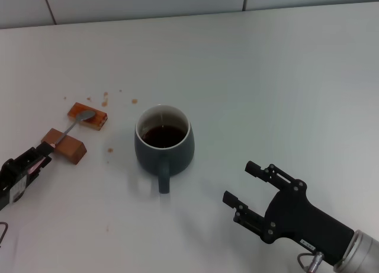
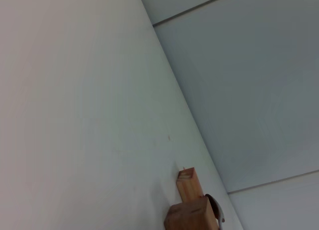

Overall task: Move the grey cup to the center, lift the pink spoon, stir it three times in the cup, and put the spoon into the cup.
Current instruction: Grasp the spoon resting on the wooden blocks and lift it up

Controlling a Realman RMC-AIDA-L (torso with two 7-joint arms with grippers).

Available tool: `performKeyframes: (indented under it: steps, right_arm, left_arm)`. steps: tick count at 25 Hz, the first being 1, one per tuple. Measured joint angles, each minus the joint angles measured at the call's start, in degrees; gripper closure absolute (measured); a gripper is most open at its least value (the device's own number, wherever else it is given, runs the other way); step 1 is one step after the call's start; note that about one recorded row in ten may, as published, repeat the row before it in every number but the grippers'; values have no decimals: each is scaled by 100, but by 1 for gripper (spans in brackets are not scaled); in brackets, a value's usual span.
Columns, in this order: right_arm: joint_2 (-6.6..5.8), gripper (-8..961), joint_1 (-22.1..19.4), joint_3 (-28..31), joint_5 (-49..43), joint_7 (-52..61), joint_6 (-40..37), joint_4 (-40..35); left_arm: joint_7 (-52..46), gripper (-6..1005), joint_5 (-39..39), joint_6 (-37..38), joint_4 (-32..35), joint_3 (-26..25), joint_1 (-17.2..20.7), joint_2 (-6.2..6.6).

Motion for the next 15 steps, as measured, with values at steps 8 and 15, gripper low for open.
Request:
performKeyframes:
  steps: [8, 15]
  right_arm:
    - [0, 245, 0, 0, 0, 0, 0, 0]
    - [0, 245, -1, 4, 0, 0, 0, 0]
  left_arm:
    - [-43, 628, 0, -1, 0, 33, 0, 0]
    - [-56, 630, 0, -1, -4, 70, -6, -7]
